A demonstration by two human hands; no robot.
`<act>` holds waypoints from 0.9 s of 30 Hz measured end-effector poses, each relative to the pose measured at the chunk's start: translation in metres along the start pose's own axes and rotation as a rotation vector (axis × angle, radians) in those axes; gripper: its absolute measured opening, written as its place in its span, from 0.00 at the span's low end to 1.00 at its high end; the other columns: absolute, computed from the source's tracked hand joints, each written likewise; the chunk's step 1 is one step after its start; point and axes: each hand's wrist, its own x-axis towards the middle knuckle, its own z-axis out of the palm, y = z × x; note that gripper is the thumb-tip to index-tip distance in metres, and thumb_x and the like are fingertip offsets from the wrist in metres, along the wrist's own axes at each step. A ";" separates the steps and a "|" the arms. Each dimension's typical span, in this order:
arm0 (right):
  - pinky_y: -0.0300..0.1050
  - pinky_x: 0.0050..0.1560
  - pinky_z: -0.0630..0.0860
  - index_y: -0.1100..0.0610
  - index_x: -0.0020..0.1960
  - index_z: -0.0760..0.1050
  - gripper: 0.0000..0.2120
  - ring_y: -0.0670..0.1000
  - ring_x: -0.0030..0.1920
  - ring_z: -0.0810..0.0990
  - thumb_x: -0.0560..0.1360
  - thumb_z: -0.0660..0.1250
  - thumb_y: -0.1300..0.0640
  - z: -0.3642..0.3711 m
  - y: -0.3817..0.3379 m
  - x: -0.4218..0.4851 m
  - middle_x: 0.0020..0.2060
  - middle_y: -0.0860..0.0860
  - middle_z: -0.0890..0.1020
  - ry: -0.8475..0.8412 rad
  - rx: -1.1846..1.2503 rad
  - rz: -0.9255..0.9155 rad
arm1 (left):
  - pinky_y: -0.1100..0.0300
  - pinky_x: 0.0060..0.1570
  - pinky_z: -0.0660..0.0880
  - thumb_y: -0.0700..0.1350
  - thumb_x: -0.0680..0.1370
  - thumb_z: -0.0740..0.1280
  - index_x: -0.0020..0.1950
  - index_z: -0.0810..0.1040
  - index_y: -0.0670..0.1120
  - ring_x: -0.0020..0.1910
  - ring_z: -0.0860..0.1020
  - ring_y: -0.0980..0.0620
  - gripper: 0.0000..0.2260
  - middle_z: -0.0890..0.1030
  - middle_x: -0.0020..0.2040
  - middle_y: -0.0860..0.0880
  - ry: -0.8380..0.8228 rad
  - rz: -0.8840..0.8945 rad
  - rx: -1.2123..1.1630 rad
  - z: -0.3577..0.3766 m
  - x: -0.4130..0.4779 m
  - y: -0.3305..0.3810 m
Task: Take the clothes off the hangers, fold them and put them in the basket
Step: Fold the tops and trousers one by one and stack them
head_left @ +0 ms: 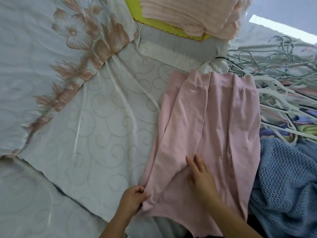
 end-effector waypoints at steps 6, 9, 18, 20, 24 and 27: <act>0.43 0.63 0.65 0.53 0.74 0.59 0.35 0.53 0.65 0.71 0.67 0.55 0.47 0.015 0.011 -0.036 0.66 0.54 0.74 -0.008 -0.185 -0.054 | 0.55 0.43 0.70 0.53 0.58 0.79 0.44 0.70 0.48 0.39 0.73 0.48 0.23 0.75 0.39 0.48 0.292 0.161 0.261 0.002 -0.002 -0.014; 0.45 0.71 0.49 0.48 0.76 0.48 0.26 0.55 0.74 0.55 0.79 0.46 0.46 0.034 0.018 -0.064 0.72 0.56 0.66 0.034 -0.218 -0.162 | 0.60 0.35 0.66 0.62 0.58 0.67 0.35 0.68 0.49 0.32 0.70 0.53 0.19 0.72 0.32 0.50 0.167 0.175 0.193 0.010 -0.009 -0.009; 0.42 0.52 0.75 0.52 0.54 0.79 0.17 0.54 0.51 0.80 0.75 0.54 0.49 0.020 0.029 -0.059 0.51 0.53 0.83 0.235 -0.221 -0.217 | 0.49 0.41 0.71 0.45 0.73 0.71 0.37 0.67 0.53 0.34 0.74 0.45 0.13 0.73 0.31 0.45 0.250 0.098 0.230 -0.002 -0.026 -0.030; 0.51 0.43 0.80 0.57 0.47 0.80 0.16 0.59 0.46 0.82 0.67 0.59 0.53 -0.005 0.035 -0.039 0.49 0.57 0.83 0.372 -0.192 -0.137 | 0.48 0.45 0.74 0.44 0.73 0.71 0.45 0.72 0.43 0.42 0.77 0.40 0.10 0.77 0.41 0.40 0.290 0.160 0.361 0.003 -0.017 -0.021; 0.57 0.56 0.68 0.61 0.60 0.70 0.25 0.63 0.57 0.71 0.66 0.72 0.60 -0.067 0.054 -0.012 0.58 0.63 0.75 0.493 -0.180 0.302 | 0.55 0.44 0.71 0.56 0.70 0.63 0.47 0.75 0.43 0.43 0.75 0.43 0.17 0.76 0.44 0.44 0.305 0.404 0.419 0.024 -0.019 0.021; 0.54 0.46 0.69 0.63 0.55 0.73 0.15 0.62 0.51 0.73 0.73 0.68 0.56 -0.098 0.066 -0.009 0.52 0.62 0.75 0.359 -0.039 0.477 | 0.60 0.45 0.70 0.59 0.70 0.63 0.38 0.69 0.55 0.42 0.75 0.51 0.10 0.74 0.39 0.55 -0.028 0.493 0.411 0.065 -0.031 0.058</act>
